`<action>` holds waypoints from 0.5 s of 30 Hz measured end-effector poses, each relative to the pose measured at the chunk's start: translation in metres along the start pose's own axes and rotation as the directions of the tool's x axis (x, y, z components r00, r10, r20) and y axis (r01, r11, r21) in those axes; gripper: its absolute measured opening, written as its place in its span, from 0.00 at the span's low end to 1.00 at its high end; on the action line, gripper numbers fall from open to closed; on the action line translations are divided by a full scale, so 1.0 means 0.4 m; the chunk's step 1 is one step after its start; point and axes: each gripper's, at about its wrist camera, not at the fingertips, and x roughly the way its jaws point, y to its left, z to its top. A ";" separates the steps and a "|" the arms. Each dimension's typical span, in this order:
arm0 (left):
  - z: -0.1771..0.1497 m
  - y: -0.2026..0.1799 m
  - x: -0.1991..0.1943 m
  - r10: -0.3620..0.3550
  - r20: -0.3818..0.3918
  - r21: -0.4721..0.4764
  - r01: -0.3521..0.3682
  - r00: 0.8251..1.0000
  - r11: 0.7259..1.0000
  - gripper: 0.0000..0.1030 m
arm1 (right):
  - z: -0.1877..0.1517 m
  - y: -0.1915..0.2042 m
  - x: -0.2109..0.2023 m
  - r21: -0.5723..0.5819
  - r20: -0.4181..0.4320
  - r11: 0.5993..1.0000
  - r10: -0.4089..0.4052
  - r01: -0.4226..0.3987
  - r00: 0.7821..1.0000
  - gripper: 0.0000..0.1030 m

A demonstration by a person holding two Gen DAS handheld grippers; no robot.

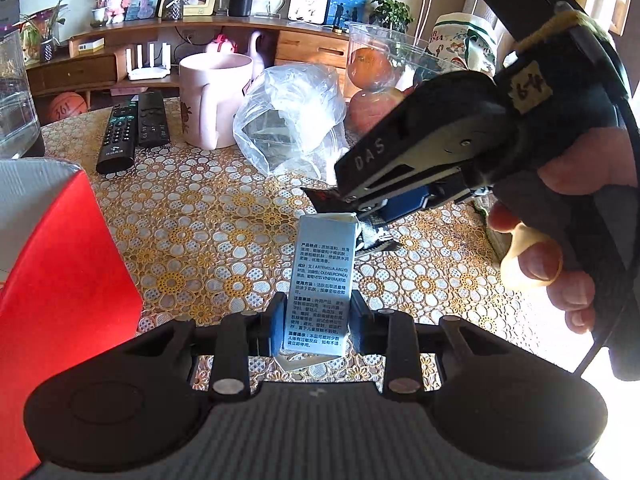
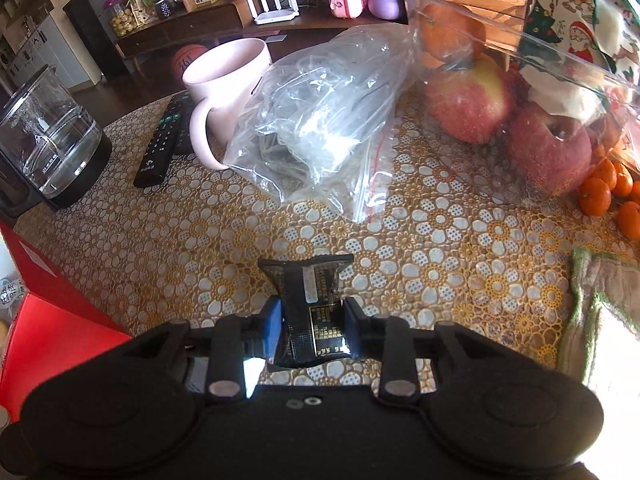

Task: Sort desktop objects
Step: 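Close the right tool on the black snack packet, then carry the milk carton with the left tool while the right tool carries the snack packet into the red box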

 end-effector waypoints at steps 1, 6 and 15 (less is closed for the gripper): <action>-0.001 -0.002 -0.010 -0.002 0.001 0.001 0.002 1.000 1.000 0.29 | -0.009 -0.006 -0.013 0.002 0.001 1.000 -0.007 0.007 1.000 0.31; -0.006 -0.014 -0.057 -0.020 0.006 0.005 0.019 1.000 1.000 0.29 | -0.054 -0.038 -0.085 0.021 0.014 0.999 -0.030 0.029 0.999 0.31; -0.007 -0.020 -0.167 -0.057 0.015 0.026 0.056 0.998 0.998 0.29 | -0.146 -0.034 -0.240 0.028 0.052 0.999 -0.024 0.022 0.998 0.31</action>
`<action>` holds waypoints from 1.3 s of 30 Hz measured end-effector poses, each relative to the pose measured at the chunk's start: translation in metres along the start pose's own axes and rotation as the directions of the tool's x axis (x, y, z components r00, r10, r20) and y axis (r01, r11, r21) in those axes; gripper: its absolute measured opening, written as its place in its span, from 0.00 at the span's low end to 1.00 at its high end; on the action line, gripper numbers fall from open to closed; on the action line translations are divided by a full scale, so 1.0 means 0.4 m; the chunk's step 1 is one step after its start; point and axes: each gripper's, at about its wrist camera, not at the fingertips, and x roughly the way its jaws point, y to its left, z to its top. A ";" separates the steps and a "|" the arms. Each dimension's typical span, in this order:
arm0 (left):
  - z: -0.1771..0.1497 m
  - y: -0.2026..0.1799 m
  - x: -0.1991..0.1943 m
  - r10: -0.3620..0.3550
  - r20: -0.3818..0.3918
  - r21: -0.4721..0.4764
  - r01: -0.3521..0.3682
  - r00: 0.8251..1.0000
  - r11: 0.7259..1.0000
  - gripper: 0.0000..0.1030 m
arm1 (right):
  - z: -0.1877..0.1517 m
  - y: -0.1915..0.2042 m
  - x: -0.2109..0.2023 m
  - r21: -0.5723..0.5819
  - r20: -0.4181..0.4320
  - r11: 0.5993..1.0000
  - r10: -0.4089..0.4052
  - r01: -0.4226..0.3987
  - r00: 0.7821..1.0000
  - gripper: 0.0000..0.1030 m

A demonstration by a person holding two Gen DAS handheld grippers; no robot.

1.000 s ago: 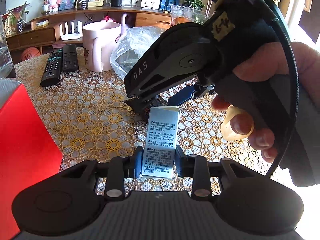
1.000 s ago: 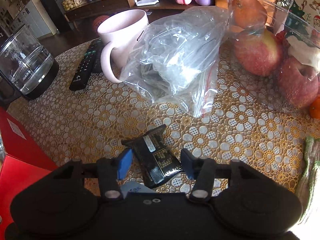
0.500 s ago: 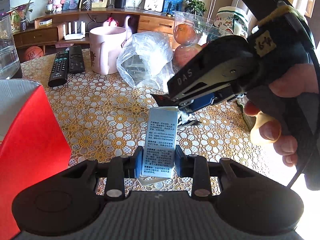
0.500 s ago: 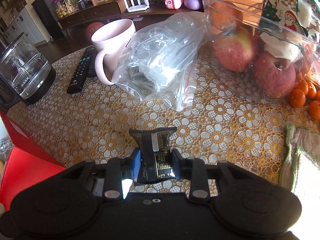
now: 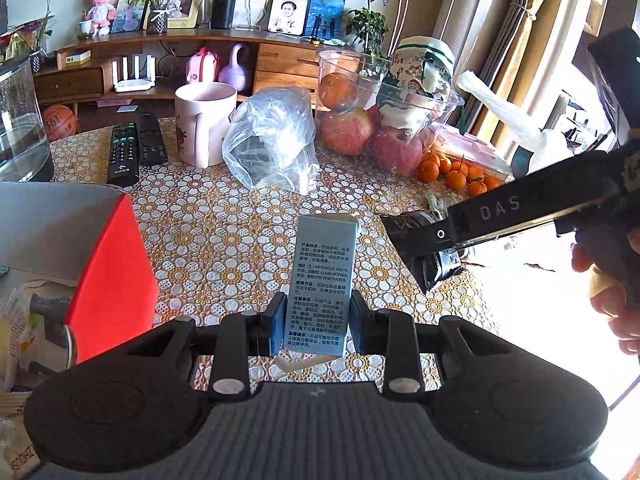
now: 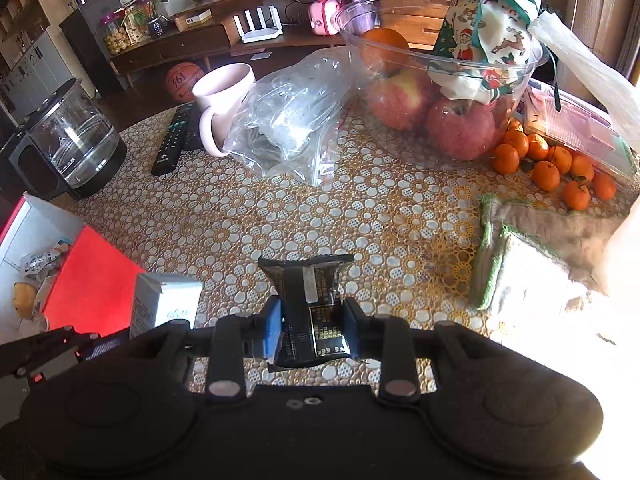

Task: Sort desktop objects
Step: 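Carry the milk carton with the left tool while the right tool carries the snack packet into the red box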

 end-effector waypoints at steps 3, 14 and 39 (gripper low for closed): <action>-0.005 0.001 -0.043 -0.007 0.003 0.012 0.007 1.000 1.000 0.29 | -0.032 0.019 -0.047 -0.007 0.007 1.000 0.008 -0.008 1.000 0.31; -0.050 0.050 -0.211 -0.028 0.008 0.034 0.028 1.000 0.999 0.29 | -0.138 0.155 -0.210 -0.040 0.064 0.999 0.002 0.000 0.998 0.31; -0.117 0.386 -0.512 0.015 0.027 0.046 -0.016 1.000 0.999 0.29 | -0.207 0.575 -0.303 -0.186 0.103 0.971 0.174 -0.152 0.979 0.31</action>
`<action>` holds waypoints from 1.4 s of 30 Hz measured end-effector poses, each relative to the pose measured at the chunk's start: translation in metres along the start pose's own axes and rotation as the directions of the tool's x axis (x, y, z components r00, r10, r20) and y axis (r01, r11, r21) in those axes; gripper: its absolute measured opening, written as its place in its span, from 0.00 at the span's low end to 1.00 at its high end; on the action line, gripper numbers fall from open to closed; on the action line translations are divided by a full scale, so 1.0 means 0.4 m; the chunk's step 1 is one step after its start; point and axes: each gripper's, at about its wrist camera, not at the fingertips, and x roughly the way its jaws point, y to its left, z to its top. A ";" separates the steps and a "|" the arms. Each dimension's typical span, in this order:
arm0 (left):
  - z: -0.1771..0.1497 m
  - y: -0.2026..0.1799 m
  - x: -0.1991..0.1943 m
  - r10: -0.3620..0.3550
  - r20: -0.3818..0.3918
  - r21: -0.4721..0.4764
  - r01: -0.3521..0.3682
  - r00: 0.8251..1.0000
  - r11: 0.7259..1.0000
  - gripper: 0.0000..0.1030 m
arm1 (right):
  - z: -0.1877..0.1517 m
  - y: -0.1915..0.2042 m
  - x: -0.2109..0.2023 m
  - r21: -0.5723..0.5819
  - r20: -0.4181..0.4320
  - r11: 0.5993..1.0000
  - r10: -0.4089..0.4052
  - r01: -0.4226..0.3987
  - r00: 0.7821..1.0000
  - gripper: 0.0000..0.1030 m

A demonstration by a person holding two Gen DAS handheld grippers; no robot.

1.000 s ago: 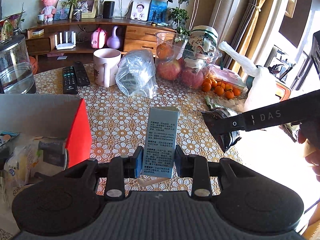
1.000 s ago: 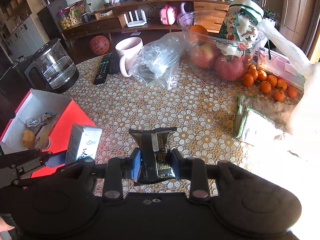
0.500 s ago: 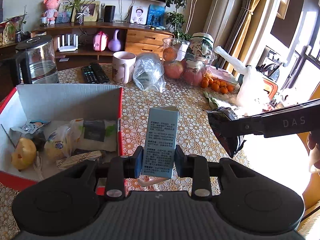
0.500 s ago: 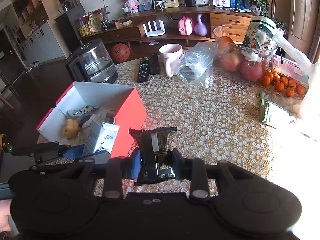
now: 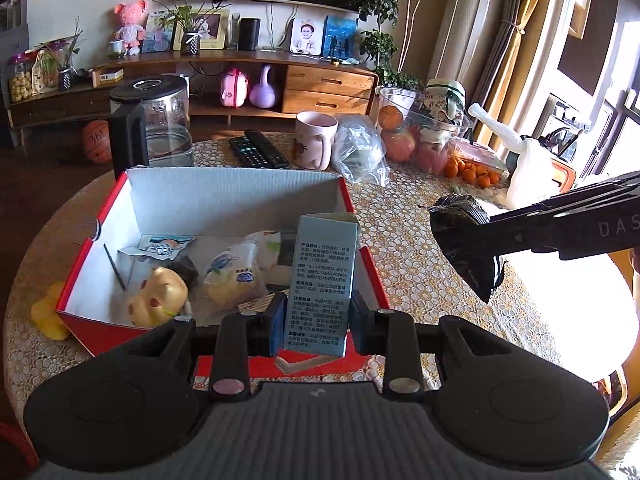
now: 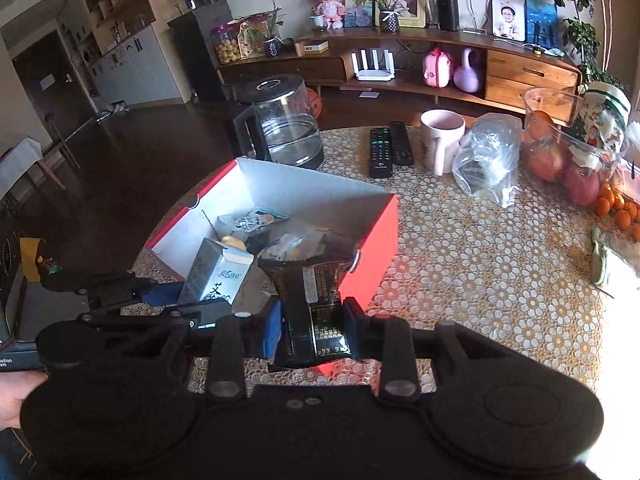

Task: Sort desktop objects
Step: 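Carry the milk carton with the left tool while the right tool carries the snack packet into the red box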

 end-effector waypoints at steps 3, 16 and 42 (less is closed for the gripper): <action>0.009 0.041 -0.003 0.018 -0.006 0.004 -0.018 1.000 1.000 0.29 | 0.013 0.036 0.029 -0.022 -0.012 1.000 0.004 -0.004 1.000 0.31; 0.072 0.172 0.075 0.080 -0.046 0.045 -0.078 0.996 0.996 0.29 | 0.075 0.112 0.181 -0.072 -0.038 0.997 -0.030 0.027 0.999 0.31; 0.186 0.245 0.416 0.141 -0.242 0.120 -0.114 0.960 0.986 0.30 | 0.075 0.108 0.439 -0.230 -0.194 0.969 -0.138 0.091 0.971 0.31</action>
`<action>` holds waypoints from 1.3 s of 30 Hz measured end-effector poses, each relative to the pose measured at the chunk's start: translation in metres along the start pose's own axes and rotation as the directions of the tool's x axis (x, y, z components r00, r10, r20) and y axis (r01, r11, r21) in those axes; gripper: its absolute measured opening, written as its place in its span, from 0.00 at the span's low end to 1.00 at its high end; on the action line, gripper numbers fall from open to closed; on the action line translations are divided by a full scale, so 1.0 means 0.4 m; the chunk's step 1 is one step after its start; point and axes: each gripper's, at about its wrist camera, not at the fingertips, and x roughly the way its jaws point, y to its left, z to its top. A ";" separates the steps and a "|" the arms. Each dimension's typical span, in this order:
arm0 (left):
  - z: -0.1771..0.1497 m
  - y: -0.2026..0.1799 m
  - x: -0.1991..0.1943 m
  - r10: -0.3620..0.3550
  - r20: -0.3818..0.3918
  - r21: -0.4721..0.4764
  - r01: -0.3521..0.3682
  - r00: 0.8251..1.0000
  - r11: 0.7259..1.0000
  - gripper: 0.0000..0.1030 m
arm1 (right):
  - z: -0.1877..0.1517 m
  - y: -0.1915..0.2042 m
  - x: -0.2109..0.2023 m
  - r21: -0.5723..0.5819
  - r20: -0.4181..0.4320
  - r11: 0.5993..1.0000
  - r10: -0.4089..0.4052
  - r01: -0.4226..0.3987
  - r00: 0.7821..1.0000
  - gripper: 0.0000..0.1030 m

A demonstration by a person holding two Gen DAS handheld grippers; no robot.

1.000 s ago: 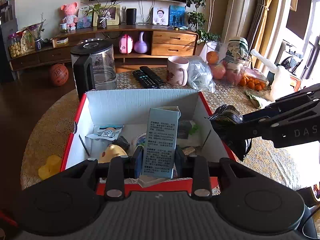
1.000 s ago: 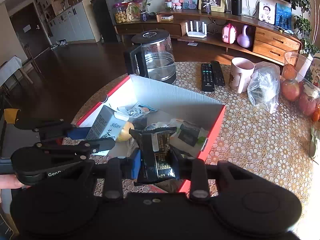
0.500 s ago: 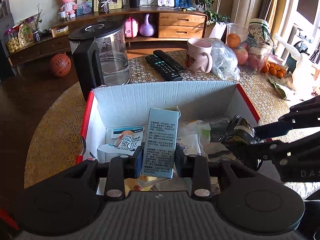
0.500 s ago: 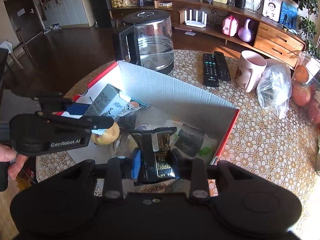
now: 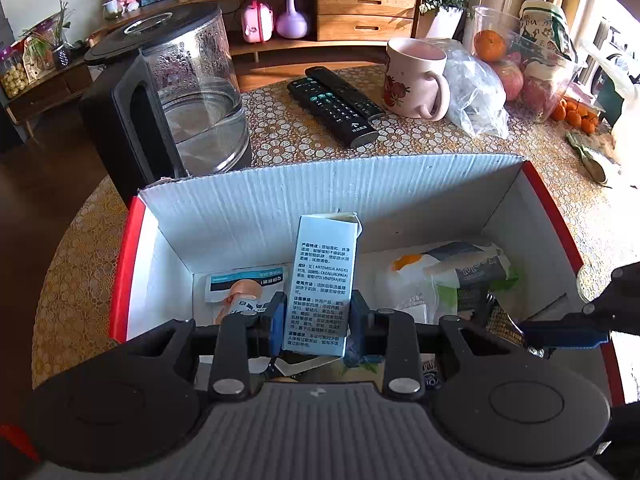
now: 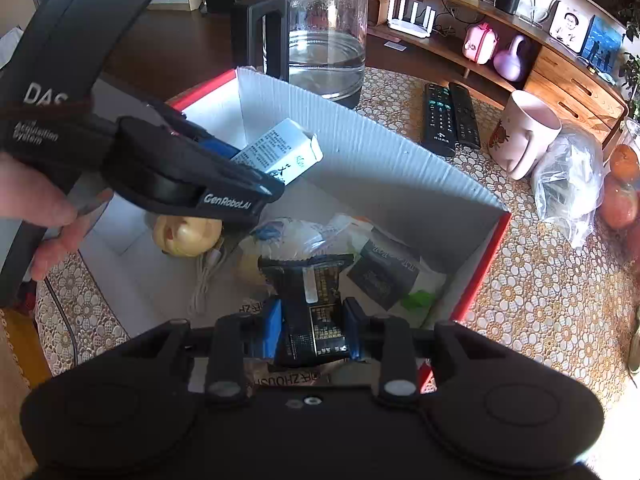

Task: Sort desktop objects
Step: 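Carry the milk carton with the left tool while the right tool carries the snack packet into the red box, then open the left tool to drop the carton while the right tool releases the snack packet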

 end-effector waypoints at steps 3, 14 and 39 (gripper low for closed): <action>0.008 -0.003 0.027 -0.003 -0.023 -0.006 0.003 1.000 1.000 0.30 | -0.003 0.005 0.012 -0.016 -0.007 1.000 0.007 -0.007 1.000 0.31; 0.014 -0.004 0.088 -0.002 -0.095 -0.020 0.000 0.995 1.000 0.30 | 0.001 -0.005 0.032 -0.023 0.003 1.000 0.010 -0.010 1.000 0.35; -0.010 -0.019 -0.112 -0.061 0.021 -0.076 0.062 0.998 0.995 0.61 | -0.040 -0.026 -0.132 0.010 0.119 0.998 0.053 -0.055 0.991 0.65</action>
